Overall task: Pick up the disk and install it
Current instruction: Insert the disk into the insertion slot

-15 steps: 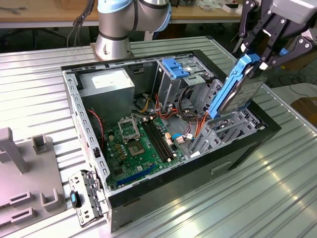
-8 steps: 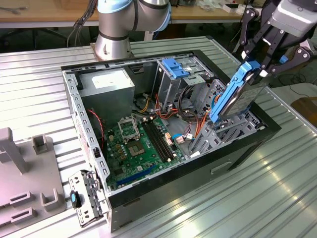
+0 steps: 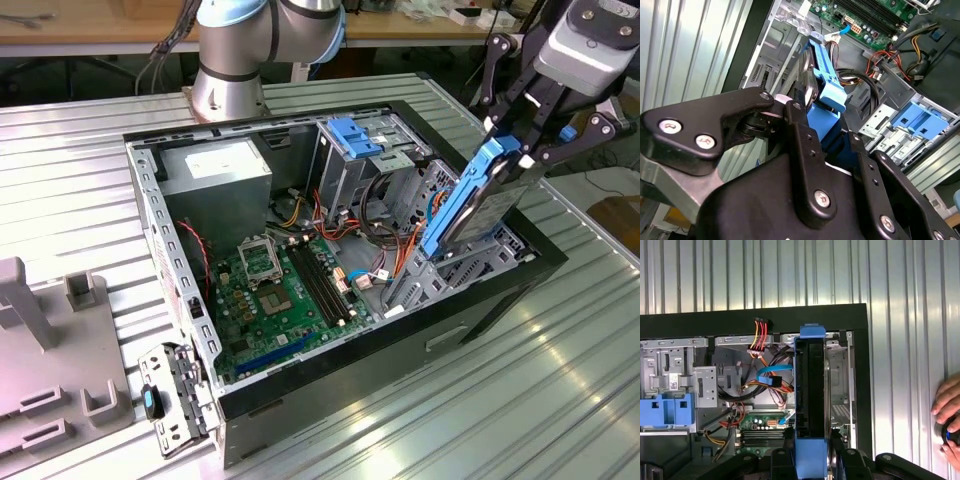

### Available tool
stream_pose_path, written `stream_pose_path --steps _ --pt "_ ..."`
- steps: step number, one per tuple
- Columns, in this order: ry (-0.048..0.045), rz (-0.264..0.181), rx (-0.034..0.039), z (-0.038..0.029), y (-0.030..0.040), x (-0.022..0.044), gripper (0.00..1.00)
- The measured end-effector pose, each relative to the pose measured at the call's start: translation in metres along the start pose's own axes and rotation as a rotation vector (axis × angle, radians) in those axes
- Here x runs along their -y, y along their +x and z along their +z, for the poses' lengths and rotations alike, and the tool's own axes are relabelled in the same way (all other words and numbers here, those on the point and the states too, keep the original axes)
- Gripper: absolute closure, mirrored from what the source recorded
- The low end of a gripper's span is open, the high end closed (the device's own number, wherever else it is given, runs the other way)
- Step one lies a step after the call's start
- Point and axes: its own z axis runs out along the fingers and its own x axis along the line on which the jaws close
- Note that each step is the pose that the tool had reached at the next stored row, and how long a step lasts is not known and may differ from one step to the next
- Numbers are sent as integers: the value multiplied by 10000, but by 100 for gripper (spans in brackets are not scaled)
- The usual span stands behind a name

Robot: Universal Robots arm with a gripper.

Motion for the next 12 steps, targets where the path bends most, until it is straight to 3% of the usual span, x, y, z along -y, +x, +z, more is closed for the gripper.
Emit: stream_pose_path --steps 12 --pt "42 2 3 117 -5 -16 63"
